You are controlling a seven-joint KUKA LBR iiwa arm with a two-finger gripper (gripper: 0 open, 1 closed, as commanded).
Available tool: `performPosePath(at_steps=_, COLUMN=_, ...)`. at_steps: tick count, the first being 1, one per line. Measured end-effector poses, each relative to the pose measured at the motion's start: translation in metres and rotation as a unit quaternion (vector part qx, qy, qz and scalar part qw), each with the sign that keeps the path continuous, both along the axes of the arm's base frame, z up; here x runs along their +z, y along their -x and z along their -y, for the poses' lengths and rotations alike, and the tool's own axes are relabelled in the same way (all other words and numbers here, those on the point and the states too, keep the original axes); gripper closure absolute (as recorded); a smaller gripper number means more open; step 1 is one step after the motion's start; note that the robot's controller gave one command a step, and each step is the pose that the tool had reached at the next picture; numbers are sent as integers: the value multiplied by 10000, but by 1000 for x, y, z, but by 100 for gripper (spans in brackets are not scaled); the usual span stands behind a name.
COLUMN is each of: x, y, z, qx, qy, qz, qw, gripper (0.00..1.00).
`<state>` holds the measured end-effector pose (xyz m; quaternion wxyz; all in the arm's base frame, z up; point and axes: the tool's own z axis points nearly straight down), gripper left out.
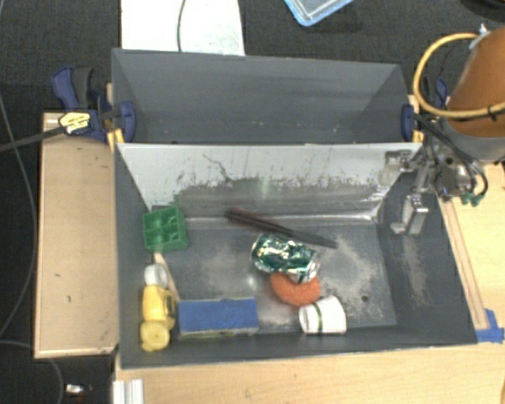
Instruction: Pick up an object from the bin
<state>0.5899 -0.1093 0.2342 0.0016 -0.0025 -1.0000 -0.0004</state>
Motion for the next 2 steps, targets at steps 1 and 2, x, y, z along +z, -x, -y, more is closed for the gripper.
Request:
performPosePath(at_steps=1, x=4, y=-2, z=0, qx=14, qy=8, qz=39, qw=10000, gripper=0)
performPosePath(at_steps=2, x=-63, y=-1, z=-41, qx=25, qy=10, qz=66, qw=10000, gripper=0)
